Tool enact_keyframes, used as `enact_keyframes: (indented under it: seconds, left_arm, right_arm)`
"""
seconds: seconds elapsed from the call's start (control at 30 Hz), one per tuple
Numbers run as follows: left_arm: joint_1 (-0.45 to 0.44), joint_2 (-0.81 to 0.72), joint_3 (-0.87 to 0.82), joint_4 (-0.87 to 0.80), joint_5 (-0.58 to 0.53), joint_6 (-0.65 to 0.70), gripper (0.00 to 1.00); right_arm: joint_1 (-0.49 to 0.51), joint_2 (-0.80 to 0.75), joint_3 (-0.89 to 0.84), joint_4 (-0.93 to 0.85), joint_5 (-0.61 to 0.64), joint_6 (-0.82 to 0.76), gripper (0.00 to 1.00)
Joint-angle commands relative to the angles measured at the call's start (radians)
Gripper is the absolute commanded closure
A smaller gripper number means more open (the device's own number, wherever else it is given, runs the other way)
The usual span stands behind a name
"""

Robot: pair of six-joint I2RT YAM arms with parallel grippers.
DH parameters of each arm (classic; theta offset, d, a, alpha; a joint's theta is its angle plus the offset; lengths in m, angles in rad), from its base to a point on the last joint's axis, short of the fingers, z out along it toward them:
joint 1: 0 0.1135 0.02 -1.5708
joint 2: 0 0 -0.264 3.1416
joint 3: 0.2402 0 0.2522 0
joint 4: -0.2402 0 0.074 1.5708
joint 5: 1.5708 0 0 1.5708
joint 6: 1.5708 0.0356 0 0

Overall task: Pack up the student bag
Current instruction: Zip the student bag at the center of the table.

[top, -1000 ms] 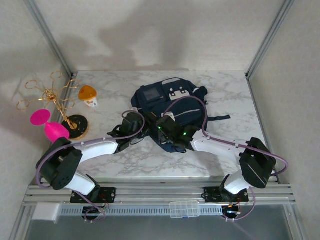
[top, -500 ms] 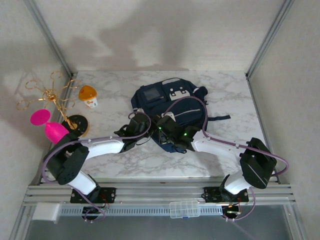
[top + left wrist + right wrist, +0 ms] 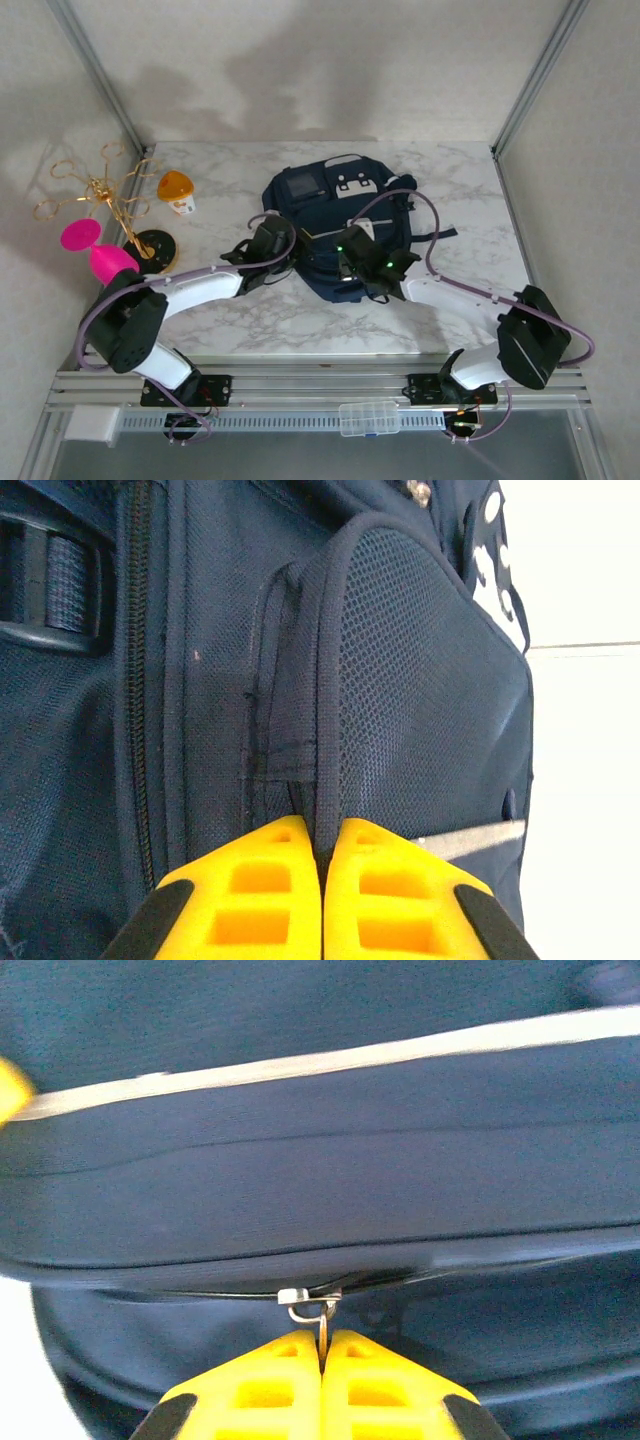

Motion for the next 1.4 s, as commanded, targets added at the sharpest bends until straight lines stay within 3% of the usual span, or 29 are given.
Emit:
enact_keyframes:
  seconds: [0.0, 0.1, 0.2, 0.23, 0.27, 0.33, 0.47, 0.57, 0.77, 0.87, 1.03, 1.1, 1.37]
  left_arm:
    - [0.142, -0.072, -0.012, -0.158, -0.065, 0.156, 1.0]
    - [0.211, -0.079, 0.047, -0.211, -0.006, 0.25, 1.0]
    - [0.23, -0.078, 0.084, -0.214, 0.071, 0.291, 1.0]
    - [0.228, -0.09, 0.078, -0.204, 0.091, 0.284, 0.94]
    - [0.226, -0.111, 0.061, -0.18, 0.114, 0.266, 0.82]
    - [0.218, -0.163, 0.008, -0.125, 0.145, 0.215, 0.7]
    - [0.114, -0.284, -0.147, 0.045, 0.085, -0.014, 0.47]
    - [0.035, -0.275, -0.163, 0.069, 0.037, -0.102, 0.43]
    - [-0.015, -0.186, -0.136, 0.127, -0.033, -0.189, 0.48]
    - [-0.016, -0.128, -0.102, 0.117, -0.041, -0.2, 0.6]
    - [-0.013, -0.12, -0.09, 0.002, -0.152, -0.174, 0.84]
    - [0.006, -0.124, -0.087, -0.048, -0.183, -0.152, 1.0]
    - [0.148, -0.154, -0.083, -0.202, -0.204, 0.014, 1.0]
  right_arm:
    - [-0.035, -0.033, -0.014, -0.067, 0.083, -0.036, 1.0]
    - [-0.017, -0.002, 0.021, -0.015, 0.034, -0.064, 1.0]
    - [0.071, 0.065, 0.08, 0.044, 0.003, -0.089, 1.0]
    - [0.084, 0.091, 0.107, 0.038, 0.002, -0.081, 1.0]
    - [0.09, 0.112, 0.128, 0.036, -0.012, -0.066, 1.0]
    - [0.09, 0.114, 0.12, 0.078, -0.049, -0.046, 1.0]
    - [0.089, 0.113, 0.092, 0.123, -0.089, -0.041, 1.0]
    - [0.089, 0.112, 0.093, 0.098, -0.068, -0.052, 1.0]
    - [0.088, 0.096, 0.056, 0.118, -0.076, -0.048, 1.0]
    - [0.088, 0.094, 0.045, 0.125, -0.061, -0.048, 1.0]
    - [0.067, 0.092, 0.051, 0.063, 0.033, -0.014, 1.0]
    - [0.044, 0.081, 0.039, 0.034, 0.065, 0.008, 1.0]
    - [-0.082, -0.001, -0.035, -0.046, 0.122, 0.007, 1.0]
